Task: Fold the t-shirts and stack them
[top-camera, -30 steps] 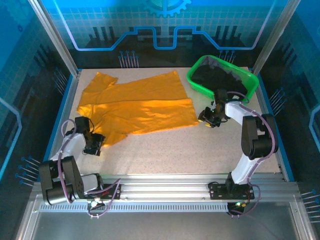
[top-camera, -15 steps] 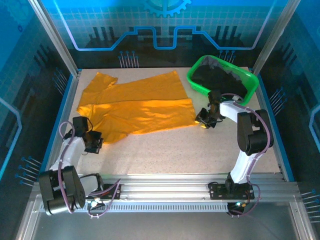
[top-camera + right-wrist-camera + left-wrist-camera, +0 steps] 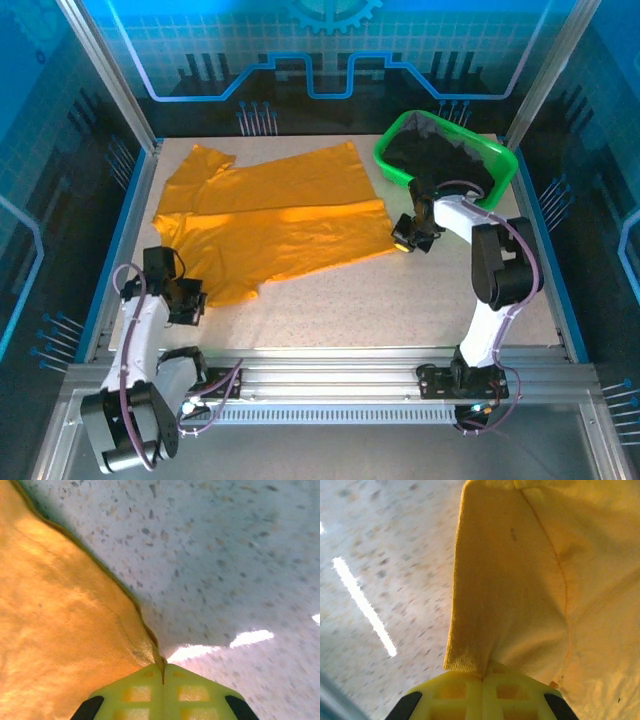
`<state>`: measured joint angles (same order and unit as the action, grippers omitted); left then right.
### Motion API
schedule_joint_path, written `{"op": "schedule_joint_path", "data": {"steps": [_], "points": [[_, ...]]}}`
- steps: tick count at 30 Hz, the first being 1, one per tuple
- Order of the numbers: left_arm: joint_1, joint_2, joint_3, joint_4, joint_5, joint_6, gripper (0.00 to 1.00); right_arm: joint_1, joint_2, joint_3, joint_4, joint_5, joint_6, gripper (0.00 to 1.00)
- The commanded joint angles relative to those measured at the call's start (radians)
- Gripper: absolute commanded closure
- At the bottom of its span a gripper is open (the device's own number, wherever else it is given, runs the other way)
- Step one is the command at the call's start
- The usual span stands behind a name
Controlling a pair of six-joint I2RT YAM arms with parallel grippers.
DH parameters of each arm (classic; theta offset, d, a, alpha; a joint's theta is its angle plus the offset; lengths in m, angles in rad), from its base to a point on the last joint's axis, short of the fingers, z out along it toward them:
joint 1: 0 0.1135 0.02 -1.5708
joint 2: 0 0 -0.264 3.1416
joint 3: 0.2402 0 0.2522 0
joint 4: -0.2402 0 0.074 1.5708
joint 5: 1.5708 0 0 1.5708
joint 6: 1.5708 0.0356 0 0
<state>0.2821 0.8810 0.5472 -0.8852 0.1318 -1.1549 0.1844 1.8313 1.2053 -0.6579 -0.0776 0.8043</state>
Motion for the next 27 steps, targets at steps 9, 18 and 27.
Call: {"op": "schedule_joint_path", "data": {"steps": [9, 18, 27], "points": [[-0.027, -0.292, -0.076, -0.354, 0.032, -0.142, 1.00, 0.027, -0.239, -0.182, -0.164, 0.093, -0.031, 1.00], [-0.027, -0.244, -0.045, -0.255, -0.002, -0.116, 1.00, 0.030, -0.229, -0.124, -0.161, 0.050, -0.060, 1.00], [-0.026, -0.029, 0.127, -0.104, -0.059, -0.055, 1.00, 0.029, -0.145, 0.058, -0.215, 0.031, -0.050, 1.00]]}}
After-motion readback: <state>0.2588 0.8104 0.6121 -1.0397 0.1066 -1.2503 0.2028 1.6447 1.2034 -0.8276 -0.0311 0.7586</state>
